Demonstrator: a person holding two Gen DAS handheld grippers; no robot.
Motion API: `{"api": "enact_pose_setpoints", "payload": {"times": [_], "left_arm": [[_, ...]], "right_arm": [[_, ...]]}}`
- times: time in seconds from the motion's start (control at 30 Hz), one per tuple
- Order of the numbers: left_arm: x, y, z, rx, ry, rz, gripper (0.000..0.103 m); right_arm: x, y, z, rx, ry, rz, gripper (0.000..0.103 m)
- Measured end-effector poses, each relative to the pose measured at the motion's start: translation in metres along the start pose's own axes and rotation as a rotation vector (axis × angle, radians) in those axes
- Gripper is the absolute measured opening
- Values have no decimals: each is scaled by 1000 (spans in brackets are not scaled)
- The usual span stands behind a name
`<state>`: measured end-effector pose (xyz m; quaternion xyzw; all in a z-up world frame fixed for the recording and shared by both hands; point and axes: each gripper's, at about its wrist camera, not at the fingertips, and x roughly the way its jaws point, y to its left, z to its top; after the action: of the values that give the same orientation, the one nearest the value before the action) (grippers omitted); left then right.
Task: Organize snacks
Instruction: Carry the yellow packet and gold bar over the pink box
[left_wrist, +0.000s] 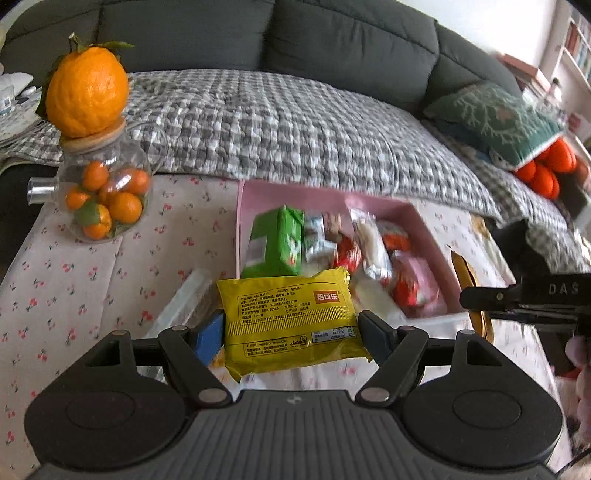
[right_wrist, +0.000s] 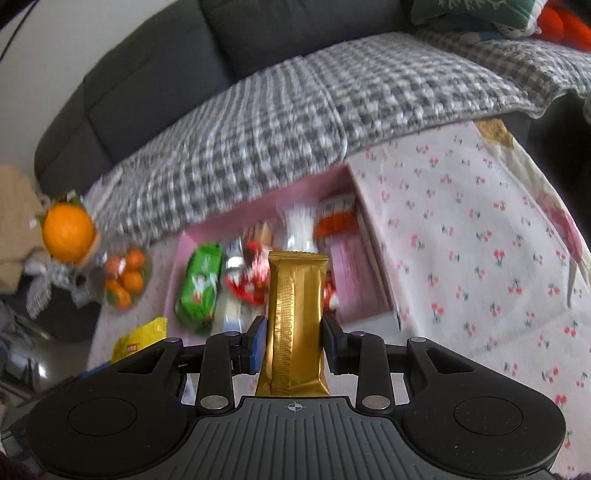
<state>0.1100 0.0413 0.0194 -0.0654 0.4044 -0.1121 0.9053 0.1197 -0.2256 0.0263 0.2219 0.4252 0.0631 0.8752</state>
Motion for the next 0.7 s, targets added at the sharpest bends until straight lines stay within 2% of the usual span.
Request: {"api": "enact_pose_setpoints", "payload": {"times": [0.3, 0.47, 0.7], "left_arm": [[37, -26, 34, 89, -29, -11, 74], [64, -36, 46, 115, -30, -11, 74], [94, -42, 54, 140, -21, 22, 74]], "right_arm": [[24, -17, 28, 115, -42, 55, 30], [41, -22, 37, 139, -48, 85, 30], [59, -26, 43, 139, -56, 83, 31]]}}
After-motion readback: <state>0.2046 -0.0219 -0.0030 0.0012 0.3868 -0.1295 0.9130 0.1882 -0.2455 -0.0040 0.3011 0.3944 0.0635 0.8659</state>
